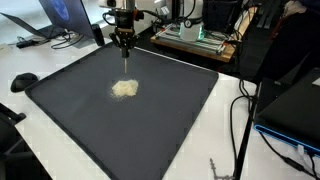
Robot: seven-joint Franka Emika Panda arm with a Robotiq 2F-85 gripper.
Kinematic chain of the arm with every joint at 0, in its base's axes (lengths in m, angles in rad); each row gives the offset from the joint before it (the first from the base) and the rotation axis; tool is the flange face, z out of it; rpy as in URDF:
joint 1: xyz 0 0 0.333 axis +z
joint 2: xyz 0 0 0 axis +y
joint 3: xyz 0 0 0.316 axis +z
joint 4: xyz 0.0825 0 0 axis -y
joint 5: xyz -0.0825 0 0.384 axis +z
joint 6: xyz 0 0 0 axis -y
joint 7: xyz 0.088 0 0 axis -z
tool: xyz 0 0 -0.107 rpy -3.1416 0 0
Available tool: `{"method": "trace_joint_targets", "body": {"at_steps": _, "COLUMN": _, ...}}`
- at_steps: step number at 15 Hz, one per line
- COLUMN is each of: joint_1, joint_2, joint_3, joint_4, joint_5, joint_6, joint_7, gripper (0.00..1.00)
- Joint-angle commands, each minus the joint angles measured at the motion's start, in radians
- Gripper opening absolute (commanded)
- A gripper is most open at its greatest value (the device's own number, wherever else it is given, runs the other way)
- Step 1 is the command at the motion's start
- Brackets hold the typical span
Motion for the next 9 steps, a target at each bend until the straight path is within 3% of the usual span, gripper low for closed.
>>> {"method": "trace_joint_targets", "body": {"at_steps": 1, "joint_1": 0.033, "joint_2": -0.069, "joint_3": -0.055, "joint_4": -0.005, "joint_5": -0.277, "joint_6": -0.085, "joint_7": 0.246, "gripper": 0.03}}
{"method": "trace_joint_targets", "body": {"at_steps": 2, "joint_1": -0.019, "joint_2": -0.080, "joint_3": -0.005, "joint_4": 0.005, "joint_5": -0.349, "joint_6": -0.120, "joint_7": 0.302, "gripper": 0.03}}
{"method": "trace_joint_targets", "body": {"at_steps": 5, "joint_1": -0.021, "joint_2": -0.127, "joint_3": 0.024, "joint_4": 0.035, "joint_5": -0.469, "joint_6": -0.248, "joint_7": 0.406, "gripper": 0.03}}
{"method": "trace_joint_targets", "body": {"at_steps": 9, "joint_1": -0.010, "joint_2": -0.160, "joint_3": 0.059, "joint_4": 0.097, "joint_5": -0.486, "joint_6": -0.436, "joint_7": 0.435, "gripper": 0.03}}
